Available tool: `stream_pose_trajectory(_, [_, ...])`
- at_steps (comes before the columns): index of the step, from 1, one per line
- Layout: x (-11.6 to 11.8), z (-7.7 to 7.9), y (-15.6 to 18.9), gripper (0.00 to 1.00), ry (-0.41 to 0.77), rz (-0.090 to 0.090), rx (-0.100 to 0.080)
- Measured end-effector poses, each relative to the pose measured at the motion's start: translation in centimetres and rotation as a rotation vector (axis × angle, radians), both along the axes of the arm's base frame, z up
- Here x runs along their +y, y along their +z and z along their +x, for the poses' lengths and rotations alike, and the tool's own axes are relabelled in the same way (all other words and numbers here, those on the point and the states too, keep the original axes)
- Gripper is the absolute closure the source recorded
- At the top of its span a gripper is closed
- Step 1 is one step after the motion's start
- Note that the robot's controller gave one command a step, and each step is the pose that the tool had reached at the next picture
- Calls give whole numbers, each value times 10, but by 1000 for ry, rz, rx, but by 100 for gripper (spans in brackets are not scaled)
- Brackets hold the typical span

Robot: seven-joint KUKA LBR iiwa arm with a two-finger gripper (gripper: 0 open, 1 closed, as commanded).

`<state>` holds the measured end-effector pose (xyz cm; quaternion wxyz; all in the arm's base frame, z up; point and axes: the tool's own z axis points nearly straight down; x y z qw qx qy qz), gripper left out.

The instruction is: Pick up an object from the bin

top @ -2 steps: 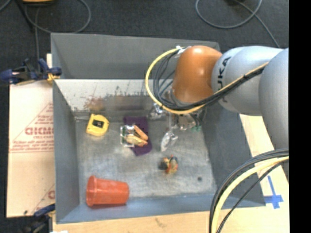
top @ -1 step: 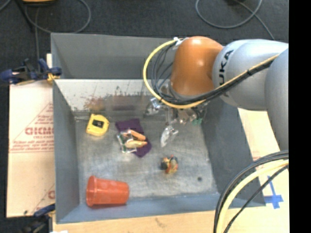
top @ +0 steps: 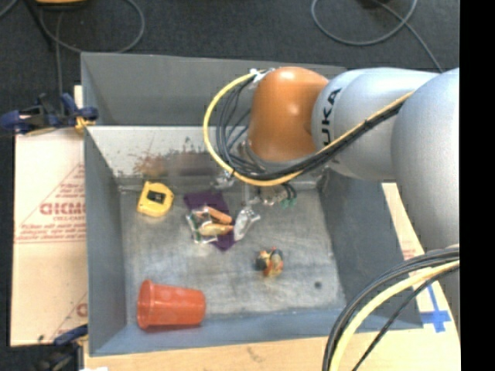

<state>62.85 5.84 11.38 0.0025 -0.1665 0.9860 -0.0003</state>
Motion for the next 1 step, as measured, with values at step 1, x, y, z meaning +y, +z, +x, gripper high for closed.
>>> stream_pose_trajectory(1, [38, -14, -36, 0, 319, -5, -3])
